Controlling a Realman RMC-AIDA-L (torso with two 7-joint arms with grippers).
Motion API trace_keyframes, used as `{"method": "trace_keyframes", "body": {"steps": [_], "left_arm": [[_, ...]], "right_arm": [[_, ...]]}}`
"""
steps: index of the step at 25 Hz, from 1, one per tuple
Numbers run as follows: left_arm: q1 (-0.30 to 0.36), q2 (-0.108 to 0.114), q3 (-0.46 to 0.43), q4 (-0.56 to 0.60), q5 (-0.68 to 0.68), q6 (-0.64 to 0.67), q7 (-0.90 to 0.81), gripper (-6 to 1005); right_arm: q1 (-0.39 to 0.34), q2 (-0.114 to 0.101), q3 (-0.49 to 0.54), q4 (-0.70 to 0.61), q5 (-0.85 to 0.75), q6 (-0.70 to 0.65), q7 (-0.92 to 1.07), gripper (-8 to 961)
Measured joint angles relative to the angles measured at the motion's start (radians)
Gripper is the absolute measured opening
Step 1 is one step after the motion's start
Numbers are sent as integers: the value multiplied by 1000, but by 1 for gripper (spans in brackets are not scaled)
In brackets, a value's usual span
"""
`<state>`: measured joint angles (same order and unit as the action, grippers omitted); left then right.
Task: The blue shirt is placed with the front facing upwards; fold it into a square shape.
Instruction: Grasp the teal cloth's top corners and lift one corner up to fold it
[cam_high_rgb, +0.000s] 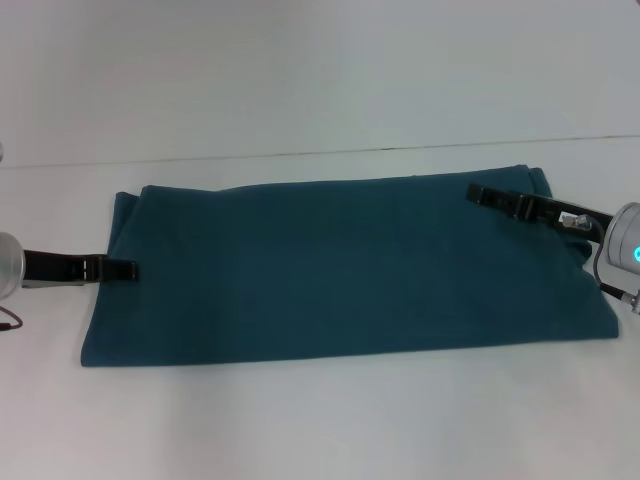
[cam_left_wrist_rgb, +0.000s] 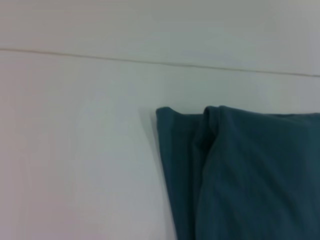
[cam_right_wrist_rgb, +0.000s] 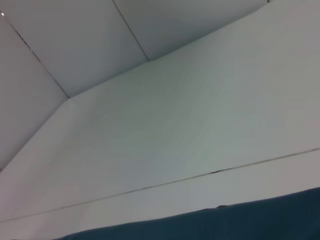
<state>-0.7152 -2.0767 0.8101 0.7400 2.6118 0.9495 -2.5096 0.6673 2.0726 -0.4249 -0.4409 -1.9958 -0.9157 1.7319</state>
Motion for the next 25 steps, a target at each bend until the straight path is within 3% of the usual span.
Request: {"method": "trace_keyframes", "body": {"steps": [10, 16, 25], "left_arm": [[-46, 16, 2, -53, 17, 60, 5, 841], [-45, 16, 3, -15, 79, 66, -36, 824], [-55, 9, 5, -46, 98, 54, -35, 799]], "right_arm": [[0, 0, -12, 1, -1, 0, 9, 686], [-3, 0, -16, 1, -2, 0, 15, 681], [-6, 0, -17, -1, -2, -6, 22, 674]]}}
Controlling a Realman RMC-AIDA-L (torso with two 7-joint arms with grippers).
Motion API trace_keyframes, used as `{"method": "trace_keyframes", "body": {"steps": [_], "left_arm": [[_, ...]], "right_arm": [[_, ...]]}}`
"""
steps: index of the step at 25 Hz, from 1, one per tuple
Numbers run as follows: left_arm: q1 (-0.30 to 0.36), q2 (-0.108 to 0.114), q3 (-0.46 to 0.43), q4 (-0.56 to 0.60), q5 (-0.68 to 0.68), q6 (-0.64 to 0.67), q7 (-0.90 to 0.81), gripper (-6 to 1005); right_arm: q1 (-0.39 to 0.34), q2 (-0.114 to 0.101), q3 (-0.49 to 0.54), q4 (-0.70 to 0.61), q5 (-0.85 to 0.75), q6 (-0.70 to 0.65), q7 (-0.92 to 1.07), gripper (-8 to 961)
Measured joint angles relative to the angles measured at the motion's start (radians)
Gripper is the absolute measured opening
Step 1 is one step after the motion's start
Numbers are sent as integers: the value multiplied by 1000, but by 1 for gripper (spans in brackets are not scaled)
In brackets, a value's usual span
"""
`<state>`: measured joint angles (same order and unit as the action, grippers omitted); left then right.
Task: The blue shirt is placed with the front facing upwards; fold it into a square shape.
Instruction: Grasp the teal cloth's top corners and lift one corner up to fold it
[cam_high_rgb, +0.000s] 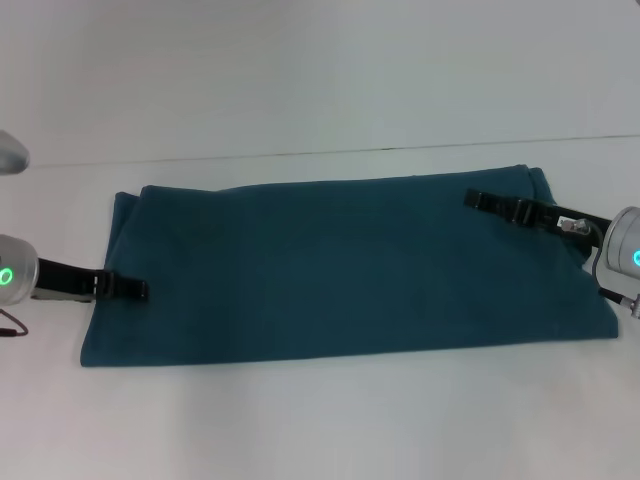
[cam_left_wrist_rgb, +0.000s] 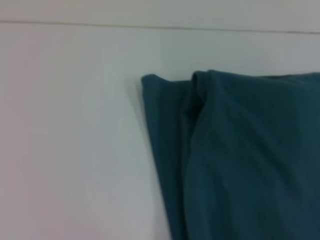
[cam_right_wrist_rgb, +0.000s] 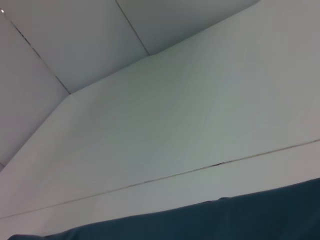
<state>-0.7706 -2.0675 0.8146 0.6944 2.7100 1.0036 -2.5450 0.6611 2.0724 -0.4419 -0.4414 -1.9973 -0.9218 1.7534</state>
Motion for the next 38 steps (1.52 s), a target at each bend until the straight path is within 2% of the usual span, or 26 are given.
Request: {"method": "trace_keyframes", "body": {"steps": [4, 8, 16, 27, 30, 35, 38], "left_arm": [[-9, -2, 0, -13, -3, 11, 6, 788], [-11, -17, 0, 2, -10, 18, 31, 777], [-19, -32, 0, 13, -27, 23, 82, 755], [-16, -40, -2, 28, -38, 15, 86, 276], [-13, -46, -2, 36, -35, 16, 86, 71], [-6, -56, -2, 63, -31, 20, 87, 36], [16, -79, -1, 141, -28, 51, 88, 36]], "right_arm": [[0, 0, -7, 0, 0, -1, 2, 671], [-2, 0, -12, 0, 0, 1, 5, 668], [-3, 0, -12, 1, 0, 6, 5, 661], [-1, 0, -12, 1, 0, 6, 5, 653], [-1, 0, -12, 0, 0, 6, 5, 650], [-4, 0, -12, -1, 4, 1, 4, 646], [-5, 0, -12, -2, 3, -18, -4, 644]]}}
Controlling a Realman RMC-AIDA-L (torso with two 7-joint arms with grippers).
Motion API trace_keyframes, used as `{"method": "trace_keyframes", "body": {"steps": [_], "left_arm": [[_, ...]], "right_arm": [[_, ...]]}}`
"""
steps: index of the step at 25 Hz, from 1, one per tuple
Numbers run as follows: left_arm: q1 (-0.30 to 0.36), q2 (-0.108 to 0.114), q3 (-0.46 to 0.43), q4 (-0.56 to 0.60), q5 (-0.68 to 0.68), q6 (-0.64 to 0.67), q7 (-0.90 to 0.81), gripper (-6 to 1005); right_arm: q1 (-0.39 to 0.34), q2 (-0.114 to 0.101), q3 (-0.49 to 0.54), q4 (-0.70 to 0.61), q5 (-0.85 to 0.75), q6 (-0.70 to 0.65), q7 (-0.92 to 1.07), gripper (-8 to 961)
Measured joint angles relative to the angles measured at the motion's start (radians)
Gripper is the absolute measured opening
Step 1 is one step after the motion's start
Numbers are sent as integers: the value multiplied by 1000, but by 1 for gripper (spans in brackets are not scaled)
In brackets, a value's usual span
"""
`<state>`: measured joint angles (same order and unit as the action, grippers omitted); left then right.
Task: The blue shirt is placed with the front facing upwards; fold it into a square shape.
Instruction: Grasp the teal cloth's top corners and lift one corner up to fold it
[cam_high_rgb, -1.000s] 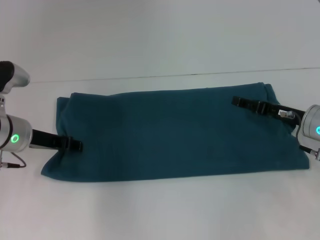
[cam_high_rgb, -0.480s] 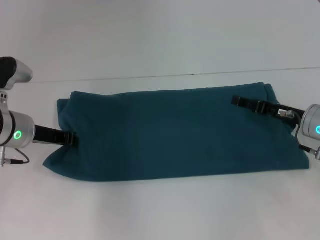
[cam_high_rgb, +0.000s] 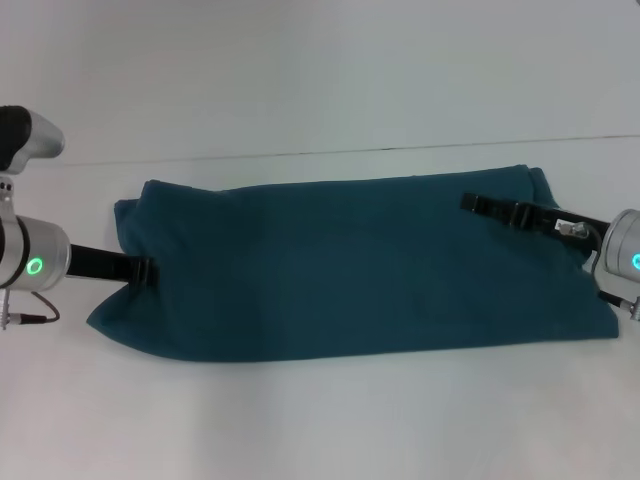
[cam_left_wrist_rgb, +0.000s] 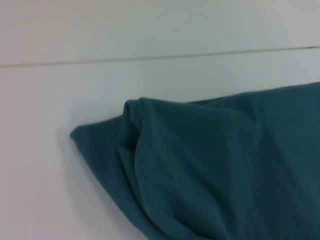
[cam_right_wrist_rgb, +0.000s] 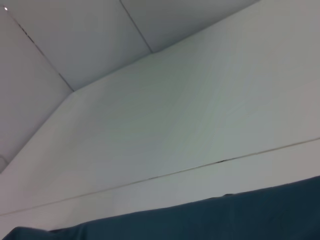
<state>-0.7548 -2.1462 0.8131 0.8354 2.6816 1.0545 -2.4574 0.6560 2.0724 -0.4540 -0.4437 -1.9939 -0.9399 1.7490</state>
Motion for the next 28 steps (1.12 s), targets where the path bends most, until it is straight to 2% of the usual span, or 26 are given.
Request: {"method": "trace_keyframes", "body": {"steps": [3, 8, 18, 24, 28], "left_arm": [[23, -15, 0, 79, -2, 49, 0, 36], [35, -17, 0, 128, -8, 90, -7, 36], [73, -20, 25, 269, -66, 189, -22, 36], [81, -20, 27, 319, -101, 221, -24, 35], [87, -20, 33, 365, -124, 255, -25, 35]], "right_arm": [[-6, 3, 0, -2, 0, -37, -38, 642], [-11, 12, 5, 18, 47, -62, -171, 638], [27, 26, 10, 269, 202, -48, -678, 630], [57, 30, 12, 394, 275, -32, -856, 422], [95, 36, 18, 455, 285, -20, -931, 227]]}}
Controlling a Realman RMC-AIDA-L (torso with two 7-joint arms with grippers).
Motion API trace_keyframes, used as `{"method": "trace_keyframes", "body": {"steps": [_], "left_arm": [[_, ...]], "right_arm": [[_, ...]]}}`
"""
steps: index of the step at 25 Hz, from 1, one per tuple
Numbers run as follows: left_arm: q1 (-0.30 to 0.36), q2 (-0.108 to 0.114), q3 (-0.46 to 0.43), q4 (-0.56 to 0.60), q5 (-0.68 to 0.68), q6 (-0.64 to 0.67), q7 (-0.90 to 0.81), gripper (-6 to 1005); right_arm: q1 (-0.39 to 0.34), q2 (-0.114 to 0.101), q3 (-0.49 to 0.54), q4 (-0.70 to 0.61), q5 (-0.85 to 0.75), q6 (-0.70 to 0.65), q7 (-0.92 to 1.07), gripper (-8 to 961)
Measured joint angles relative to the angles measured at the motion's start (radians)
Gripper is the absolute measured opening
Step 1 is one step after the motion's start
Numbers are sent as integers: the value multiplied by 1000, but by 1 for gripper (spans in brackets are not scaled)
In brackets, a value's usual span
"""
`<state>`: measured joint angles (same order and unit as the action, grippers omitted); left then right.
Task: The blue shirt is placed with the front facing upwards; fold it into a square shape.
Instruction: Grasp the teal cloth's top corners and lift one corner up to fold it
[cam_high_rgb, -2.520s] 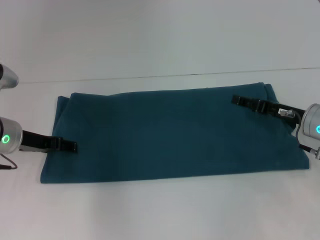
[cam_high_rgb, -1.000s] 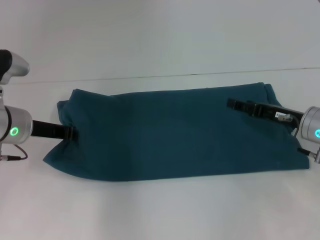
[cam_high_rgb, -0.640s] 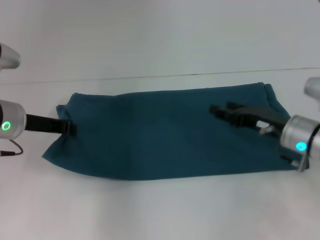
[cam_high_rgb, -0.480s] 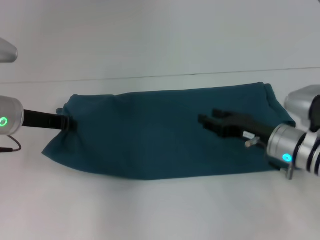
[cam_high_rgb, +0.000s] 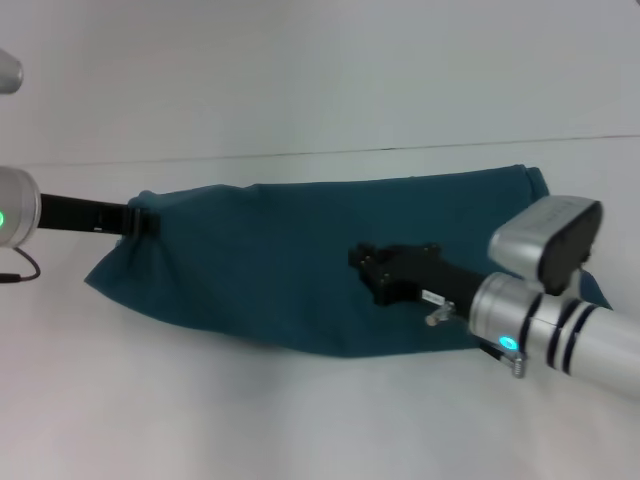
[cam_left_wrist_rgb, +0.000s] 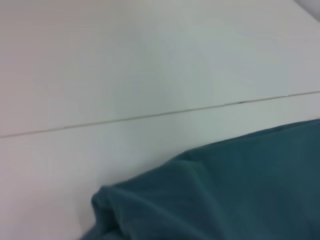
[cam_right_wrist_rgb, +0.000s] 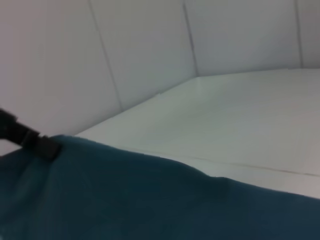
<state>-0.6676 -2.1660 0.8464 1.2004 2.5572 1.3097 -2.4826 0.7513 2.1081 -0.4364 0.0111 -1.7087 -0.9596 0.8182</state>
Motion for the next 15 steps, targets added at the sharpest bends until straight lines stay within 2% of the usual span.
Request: {"method": "trace_keyframes", "body": {"steps": [1, 10, 15], "left_arm": [[3, 0, 2, 11, -9, 8, 0, 35], [15, 0, 7, 60, -54, 36, -1, 35], [30, 2, 10, 88, -107, 52, 1, 35]], "right_arm": [[12, 1, 2, 16, 3, 10, -14, 178], [135, 4, 1, 141, -8, 116, -63, 20], [194, 9, 11, 201, -53, 185, -65, 20]]}}
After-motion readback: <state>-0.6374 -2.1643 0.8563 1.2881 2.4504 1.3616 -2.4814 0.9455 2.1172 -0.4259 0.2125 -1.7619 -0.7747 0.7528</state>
